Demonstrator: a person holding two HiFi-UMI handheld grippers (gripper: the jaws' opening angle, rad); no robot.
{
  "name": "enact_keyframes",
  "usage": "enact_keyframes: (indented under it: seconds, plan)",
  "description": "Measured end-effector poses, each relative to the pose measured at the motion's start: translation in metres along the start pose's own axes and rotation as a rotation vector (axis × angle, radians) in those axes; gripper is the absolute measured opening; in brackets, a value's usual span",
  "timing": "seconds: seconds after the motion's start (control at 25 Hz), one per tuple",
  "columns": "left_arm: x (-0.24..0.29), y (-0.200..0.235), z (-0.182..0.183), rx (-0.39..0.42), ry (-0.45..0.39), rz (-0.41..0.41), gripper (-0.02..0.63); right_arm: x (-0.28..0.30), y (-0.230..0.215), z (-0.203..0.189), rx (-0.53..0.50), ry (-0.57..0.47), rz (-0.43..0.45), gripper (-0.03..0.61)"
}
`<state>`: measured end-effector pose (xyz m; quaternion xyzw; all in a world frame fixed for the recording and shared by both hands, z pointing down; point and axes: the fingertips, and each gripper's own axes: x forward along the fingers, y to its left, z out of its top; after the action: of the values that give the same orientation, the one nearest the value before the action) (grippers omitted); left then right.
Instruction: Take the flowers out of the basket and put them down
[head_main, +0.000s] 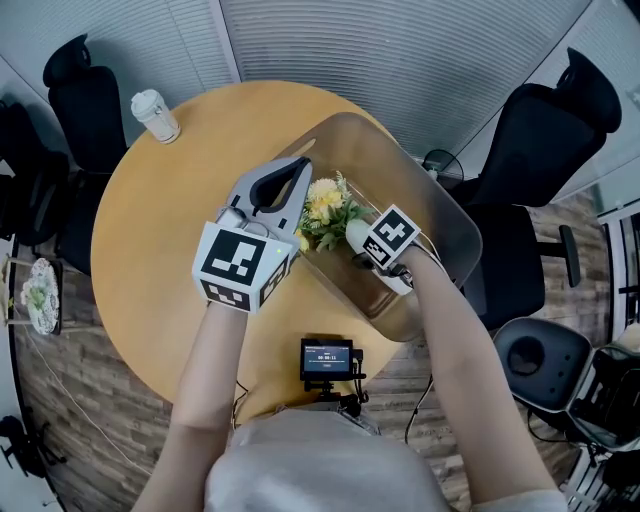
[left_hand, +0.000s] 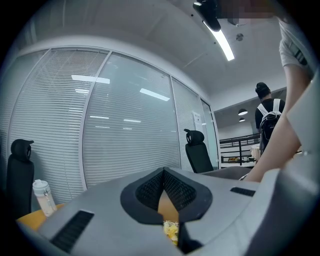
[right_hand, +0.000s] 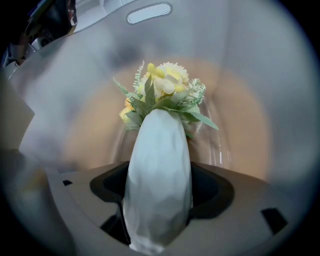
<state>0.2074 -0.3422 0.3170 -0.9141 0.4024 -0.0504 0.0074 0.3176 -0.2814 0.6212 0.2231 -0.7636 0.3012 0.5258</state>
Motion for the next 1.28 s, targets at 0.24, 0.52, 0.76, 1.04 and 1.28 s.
enact_keyframes:
  seconds: [0.24, 0.52, 0.76, 1.04, 1.28]
  plan:
    - [-0.006, -0.002, 0.005, 0.01, -0.004, 0.018, 0.005, -0.008, 0.0, 0.013, -0.011, -0.088, 0.008, 0.374]
    - [-0.011, 0.002, 0.005, 0.024, 0.005, 0.046, 0.005, -0.011, -0.007, 0.034, -0.021, -0.187, -0.028, 0.374]
    - [-0.015, 0.001, 0.005, 0.022, -0.005, 0.057, 0.005, -0.022, -0.008, 0.045, -0.019, -0.268, -0.037, 0.374]
    - [-0.021, -0.005, 0.009, 0.027, -0.02, 0.041, 0.005, -0.036, -0.004, 0.053, -0.014, -0.308, -0.048, 0.374]
    - [-0.02, -0.014, 0.012, 0.036, -0.029, 0.007, 0.005, -0.056, -0.005, 0.059, 0.005, -0.364, -0.076, 0.374]
